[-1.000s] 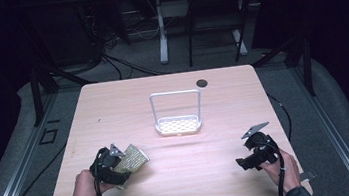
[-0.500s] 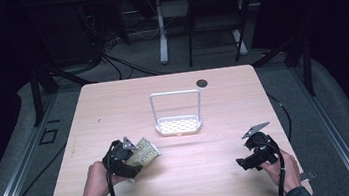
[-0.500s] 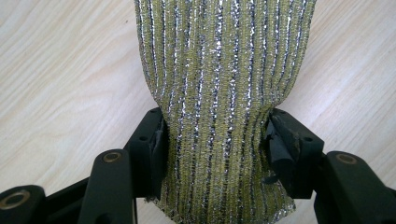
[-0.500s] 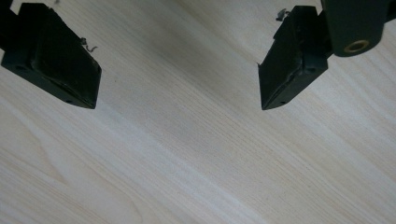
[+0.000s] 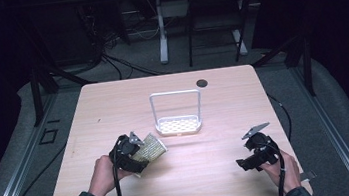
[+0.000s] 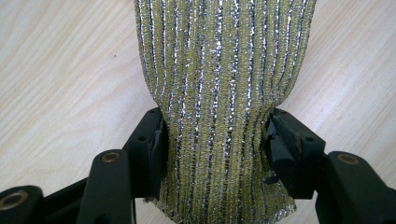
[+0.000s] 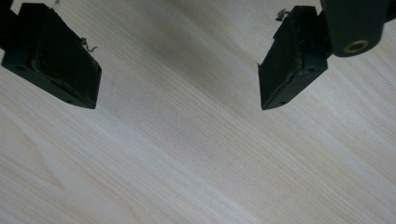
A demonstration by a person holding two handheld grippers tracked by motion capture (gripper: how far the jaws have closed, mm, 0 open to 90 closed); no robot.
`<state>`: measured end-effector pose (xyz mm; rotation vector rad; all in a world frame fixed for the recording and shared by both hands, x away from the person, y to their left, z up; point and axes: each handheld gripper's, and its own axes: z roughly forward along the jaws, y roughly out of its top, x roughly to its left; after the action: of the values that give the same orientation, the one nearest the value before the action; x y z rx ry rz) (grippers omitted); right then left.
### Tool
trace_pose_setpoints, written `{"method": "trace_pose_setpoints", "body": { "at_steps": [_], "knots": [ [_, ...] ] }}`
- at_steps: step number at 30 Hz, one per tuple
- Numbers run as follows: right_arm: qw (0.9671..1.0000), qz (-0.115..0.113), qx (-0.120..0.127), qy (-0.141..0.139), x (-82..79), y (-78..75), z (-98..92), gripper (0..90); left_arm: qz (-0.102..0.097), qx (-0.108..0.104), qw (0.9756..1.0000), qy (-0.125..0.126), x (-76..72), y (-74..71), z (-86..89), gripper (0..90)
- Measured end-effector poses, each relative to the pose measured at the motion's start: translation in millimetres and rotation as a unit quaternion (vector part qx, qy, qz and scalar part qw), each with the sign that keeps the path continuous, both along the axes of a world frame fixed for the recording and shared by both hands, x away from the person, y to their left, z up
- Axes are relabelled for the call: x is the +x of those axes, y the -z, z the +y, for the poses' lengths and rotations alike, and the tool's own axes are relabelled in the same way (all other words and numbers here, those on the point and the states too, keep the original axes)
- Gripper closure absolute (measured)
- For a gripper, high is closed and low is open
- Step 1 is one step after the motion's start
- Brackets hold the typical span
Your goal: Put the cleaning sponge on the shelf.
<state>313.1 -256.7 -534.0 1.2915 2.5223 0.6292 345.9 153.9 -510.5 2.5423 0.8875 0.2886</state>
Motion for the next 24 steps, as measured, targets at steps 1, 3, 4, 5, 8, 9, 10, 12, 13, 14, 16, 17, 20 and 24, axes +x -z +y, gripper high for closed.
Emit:
{"method": "trace_pose_setpoints", "body": {
  "at_steps": [1, 3, 4, 5, 8, 9, 10, 12, 13, 14, 16, 17, 20, 24],
  "knots": [
    [1.0000, 0.000, 0.000, 0.000, 0.0, 0.0, 0.0, 12.6, 0.001, -0.003, 1.0000, -0.001, 0.1, -0.6, -0.6, 42.7],
    [1.0000, 0.003, 0.000, 0.001, 0.8, 0.7, 0.4, 12.6, -0.002, -0.008, 1.0000, -0.003, 0.8, -2.7, -2.8, 42.6],
    [1.0000, 0.003, 0.000, 0.001, 0.8, 0.7, 0.4, 12.6, -0.002, -0.008, 1.0000, -0.003, 0.8, -2.7, -2.8, 42.5],
    [1.0000, -0.001, 0.003, 0.001, 1.0, 1.1, 0.7, 12.6, 0.001, -0.006, 1.0000, -0.002, 1.9, -3.1, -5.3, 42.4],
    [1.0000, -0.001, 0.007, 0.003, -0.4, 1.3, -0.1, 12.6, 0.006, -0.005, 0.9999, -0.008, 3.9, -3.9, -11.1, 42.0],
    [1.0000, -0.001, 0.007, 0.003, -0.4, 1.3, -0.1, 12.6, 0.006, -0.005, 0.9999, -0.008, 3.9, -3.9, -11.1, 42.0],
    [1.0000, 0.001, 0.008, 0.003, -1.3, 0.1, -2.0, 12.6, 0.008, -0.007, 0.9999, -0.011, 5.6, -5.2, -16.0, 42.1],
    [0.9999, -0.001, 0.009, 0.003, -1.5, 0.2, -2.8, 12.6, 0.008, -0.008, 0.9999, -0.012, 6.7, -6.0, -18.5, 42.1],
    [0.9999, 0.003, 0.011, 0.003, -1.7, 0.3, -3.8, 12.6, 0.007, -0.010, 0.9998, -0.014, 8.8, -7.3, -23.3, 42.1],
    [0.9999, 0.003, 0.011, 0.003, -1.7, 0.3, -3.8, 12.6, 0.007, -0.010, 0.9998, -0.014, 8.8, -7.3, -23.3, 42.1],
    [0.9999, 0.002, 0.011, 0.004, -1.9, 1.1, -4.1, 12.6, 0.007, -0.009, 0.9998, -0.017, 11.2, -7.9, -27.4, 42.1],
    [1.0000, 0.004, 0.009, 0.000, -1.8, 0.7, -4.2, 12.6, 0.010, -0.012, 0.9997, -0.020, 13.7, -7.7, -30.8, 42.1],
    [1.0000, 0.003, 0.008, 0.000, -1.7, 0.9, -3.7, 12.7, 0.010, -0.013, 0.9996, -0.025, 16.2, -7.3, -34.0, 42.1],
    [0.9999, 0.004, 0.011, 0.000, -1.5, 1.7, -2.4, 12.6, 0.010, -0.015, 0.9993, -0.031, 21.2, -7.4, -39.8, 42.3]
  ]
}}
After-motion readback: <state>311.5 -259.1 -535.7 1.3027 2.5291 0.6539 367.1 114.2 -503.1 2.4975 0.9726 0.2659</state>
